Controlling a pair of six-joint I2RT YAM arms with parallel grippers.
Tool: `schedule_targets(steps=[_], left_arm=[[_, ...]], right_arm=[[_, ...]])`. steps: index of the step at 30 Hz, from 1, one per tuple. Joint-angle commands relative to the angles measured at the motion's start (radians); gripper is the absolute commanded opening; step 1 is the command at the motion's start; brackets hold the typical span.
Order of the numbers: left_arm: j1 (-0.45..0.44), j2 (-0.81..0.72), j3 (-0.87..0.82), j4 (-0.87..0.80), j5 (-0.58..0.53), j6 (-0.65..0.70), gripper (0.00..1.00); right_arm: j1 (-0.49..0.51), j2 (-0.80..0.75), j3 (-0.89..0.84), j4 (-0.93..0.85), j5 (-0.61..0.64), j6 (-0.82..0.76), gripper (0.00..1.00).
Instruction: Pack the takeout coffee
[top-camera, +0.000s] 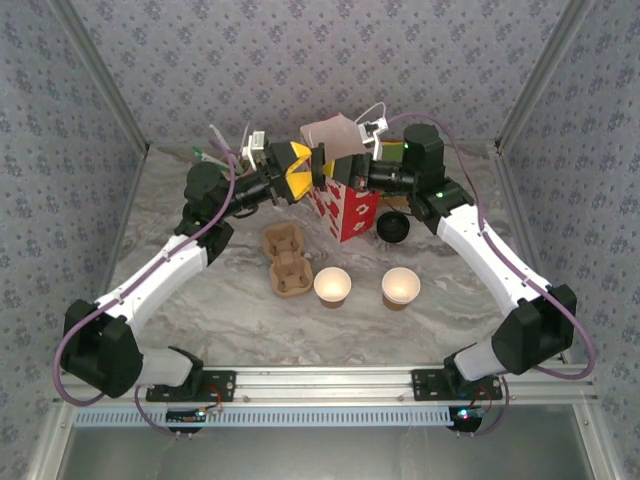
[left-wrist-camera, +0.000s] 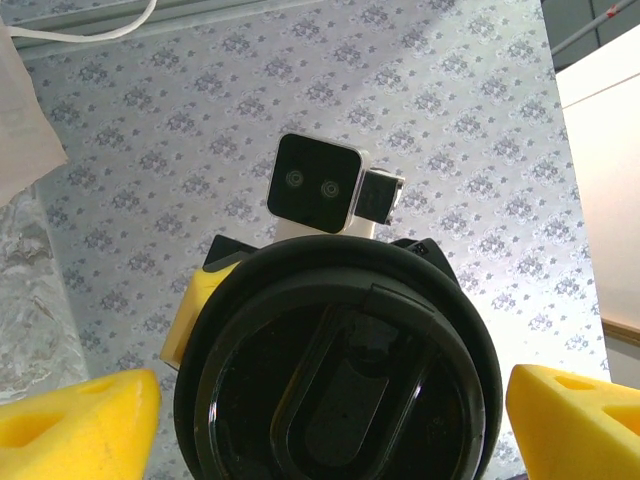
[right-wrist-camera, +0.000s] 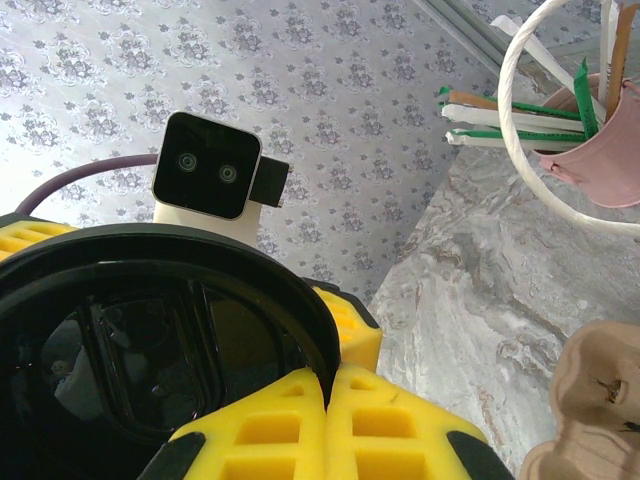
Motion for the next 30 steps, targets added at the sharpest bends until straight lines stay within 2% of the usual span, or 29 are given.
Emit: schedule_targets(steps=[1, 19, 25, 30], left_arm=[[-0.013, -0.004, -0.001, 0.062, 0.019, -0.005, 0.88], [-0.024, 0.001, 0.004, 0.073, 0.025, -0.006, 0.81], [-0.025, -0.003, 0.003, 0.070, 0.022, -0.005, 0.72], [-0.025, -0.007, 0.001, 0.055, 0.019, 0.006, 0.71]], right_arm=[[0.010, 0.005, 0.022, 0.001, -0.019, -0.010, 0.00], [0.014, 0.005, 0.019, -0.007, -0.019, -0.014, 0.00], [0.014, 0.003, 0.018, -0.016, -0.014, -0.019, 0.00], [0.014, 0.004, 0.019, -0.020, -0.013, -0.021, 0.00]])
